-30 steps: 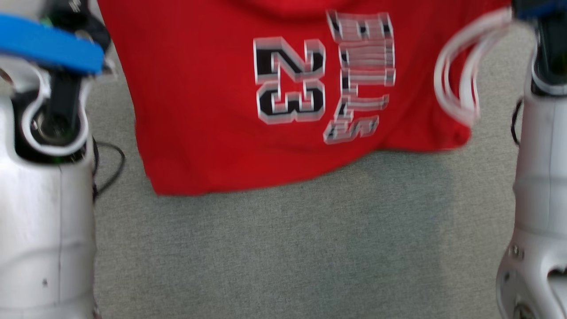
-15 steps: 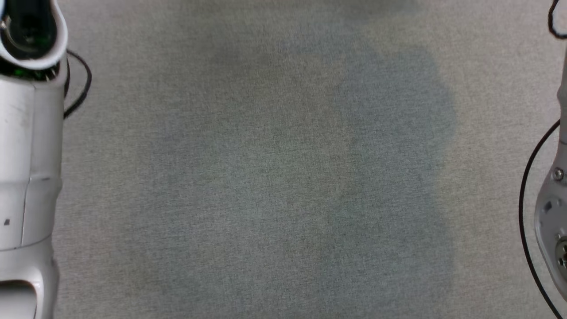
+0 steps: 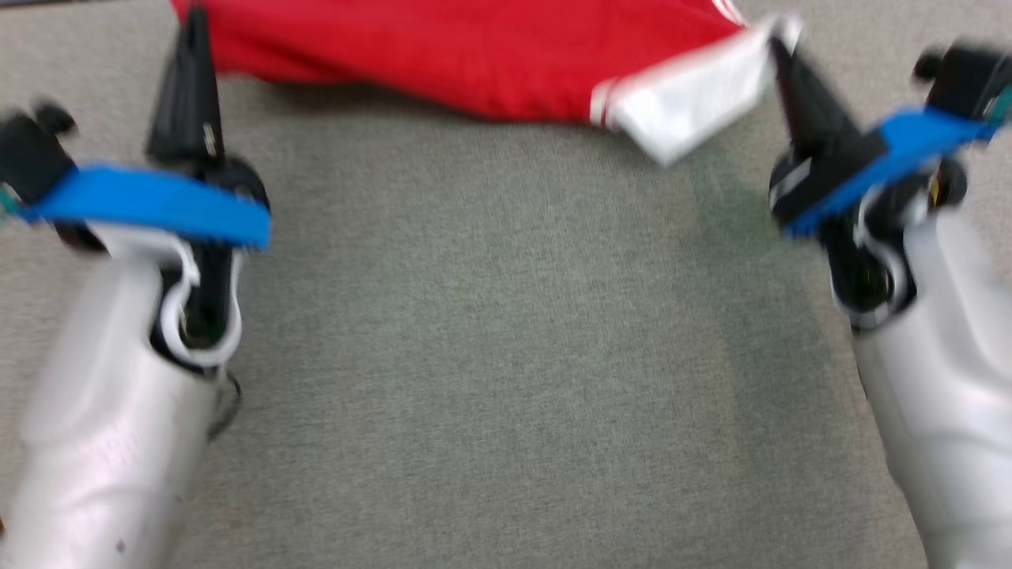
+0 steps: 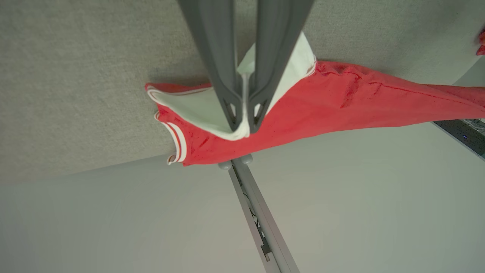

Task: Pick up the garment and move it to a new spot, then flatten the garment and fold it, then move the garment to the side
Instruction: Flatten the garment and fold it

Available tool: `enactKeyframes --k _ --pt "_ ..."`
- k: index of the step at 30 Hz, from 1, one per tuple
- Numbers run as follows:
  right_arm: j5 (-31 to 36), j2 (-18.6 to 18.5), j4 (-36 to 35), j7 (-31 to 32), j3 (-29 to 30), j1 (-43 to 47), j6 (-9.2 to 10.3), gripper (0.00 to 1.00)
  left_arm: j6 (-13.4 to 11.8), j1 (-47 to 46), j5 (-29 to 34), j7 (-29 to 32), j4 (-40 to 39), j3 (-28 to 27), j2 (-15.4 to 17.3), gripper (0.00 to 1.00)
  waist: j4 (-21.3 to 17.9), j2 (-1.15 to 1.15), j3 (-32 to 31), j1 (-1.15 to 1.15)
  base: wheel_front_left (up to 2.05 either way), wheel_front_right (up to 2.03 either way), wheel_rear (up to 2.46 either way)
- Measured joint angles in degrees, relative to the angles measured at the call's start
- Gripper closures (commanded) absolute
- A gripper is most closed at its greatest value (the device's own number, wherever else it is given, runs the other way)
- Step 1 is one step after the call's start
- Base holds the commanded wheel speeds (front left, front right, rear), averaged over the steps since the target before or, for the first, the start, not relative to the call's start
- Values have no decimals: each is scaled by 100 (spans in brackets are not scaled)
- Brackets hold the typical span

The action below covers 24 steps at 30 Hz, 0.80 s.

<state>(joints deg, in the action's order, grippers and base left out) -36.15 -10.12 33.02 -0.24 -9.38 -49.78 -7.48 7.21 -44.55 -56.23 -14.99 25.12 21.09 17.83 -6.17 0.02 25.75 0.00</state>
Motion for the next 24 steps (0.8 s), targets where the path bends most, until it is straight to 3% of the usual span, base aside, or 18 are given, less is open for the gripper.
enactKeyframes --k 3,9,12,17,24 --pt "-192 -156 -428 597 45 872 0 100 0 662 -33 -1 5 -143 -134 100 72 -2 -274 -2 0 0 0" --pt "-87 -272 -1703 1433 683 2579 0 100 -85 1733 130 67 243 281 -211 100 294 -3 -838 -3 0 0 0" --pt "412 -80 -2358 1781 1189 3350 0 100 -180 2091 114 130 213 394 -274 100 412 -3 -1061 -3 0 0 0" --pt "1196 549 -3548 2592 1871 4426 0 100 -377 2694 31 204 32 457 -286 100 547 -3 -1313 -2 0 0 0" --pt "1684 719 -4670 3880 2132 5525 0 100 -738 3519 35 315 -419 563 -144 100 586 -4 -1536 -1 0 0 0"
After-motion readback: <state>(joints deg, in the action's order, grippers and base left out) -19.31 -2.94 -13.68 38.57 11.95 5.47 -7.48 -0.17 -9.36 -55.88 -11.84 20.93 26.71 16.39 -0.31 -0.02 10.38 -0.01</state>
